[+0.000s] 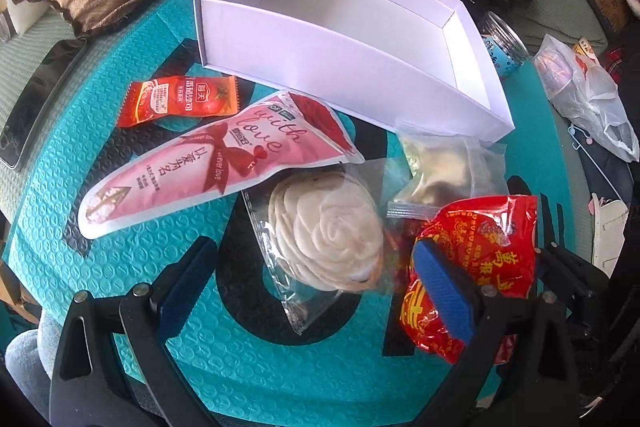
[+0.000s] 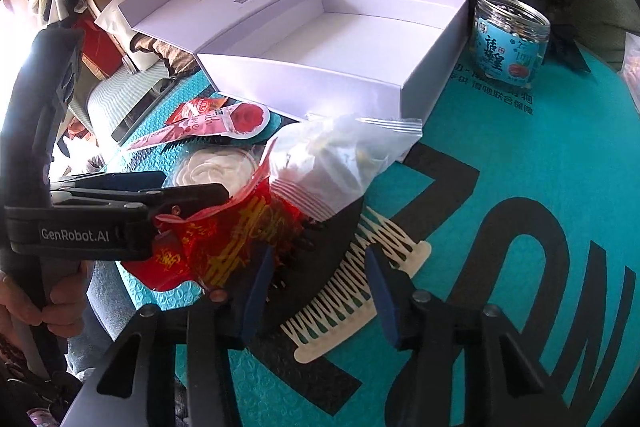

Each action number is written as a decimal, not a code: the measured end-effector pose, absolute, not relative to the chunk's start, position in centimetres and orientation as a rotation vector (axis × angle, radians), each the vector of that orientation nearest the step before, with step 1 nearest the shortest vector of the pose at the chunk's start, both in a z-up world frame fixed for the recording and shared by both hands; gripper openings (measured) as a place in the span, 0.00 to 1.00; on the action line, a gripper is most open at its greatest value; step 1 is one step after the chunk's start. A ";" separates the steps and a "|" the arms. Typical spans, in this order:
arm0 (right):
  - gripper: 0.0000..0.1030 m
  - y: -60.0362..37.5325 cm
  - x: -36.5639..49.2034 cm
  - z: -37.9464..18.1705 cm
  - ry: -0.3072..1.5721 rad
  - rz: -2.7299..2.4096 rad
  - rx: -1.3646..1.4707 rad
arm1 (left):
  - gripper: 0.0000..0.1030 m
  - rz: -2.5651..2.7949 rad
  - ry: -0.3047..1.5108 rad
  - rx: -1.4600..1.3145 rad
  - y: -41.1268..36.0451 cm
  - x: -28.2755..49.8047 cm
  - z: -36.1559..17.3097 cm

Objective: Organize objects
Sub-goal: 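Grasp the black claw clip with the right gripper while the left gripper grasps the bagged white rose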

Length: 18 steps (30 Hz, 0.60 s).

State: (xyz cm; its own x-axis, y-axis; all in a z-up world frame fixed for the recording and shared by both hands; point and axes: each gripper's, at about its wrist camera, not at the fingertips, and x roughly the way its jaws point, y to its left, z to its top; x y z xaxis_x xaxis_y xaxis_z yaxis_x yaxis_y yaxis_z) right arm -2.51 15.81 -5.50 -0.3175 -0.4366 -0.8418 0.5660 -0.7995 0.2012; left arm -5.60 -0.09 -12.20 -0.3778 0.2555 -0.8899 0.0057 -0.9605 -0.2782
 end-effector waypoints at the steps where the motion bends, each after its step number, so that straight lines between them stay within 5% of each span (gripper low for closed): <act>1: 0.44 15.7 -2.5 -5.5 0.182 -2.139 1.304 | 0.96 2.464 -0.356 -1.651 -0.2 -5.7 -12.2; 18: 0.17 16.0 -2.4 -4.7 0.182 -2.113 1.260 | 0.86 2.472 -0.346 -1.632 -0.2 -6.0 -12.3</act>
State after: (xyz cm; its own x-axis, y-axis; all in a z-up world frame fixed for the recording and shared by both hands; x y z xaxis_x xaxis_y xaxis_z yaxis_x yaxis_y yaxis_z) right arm -2.41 16.04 -4.75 -0.3159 -0.4678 -0.8254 0.6022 -0.7711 0.2066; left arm -6.02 -0.16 -12.28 -0.3924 0.2579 -0.8829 -0.0056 -0.9606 -0.2780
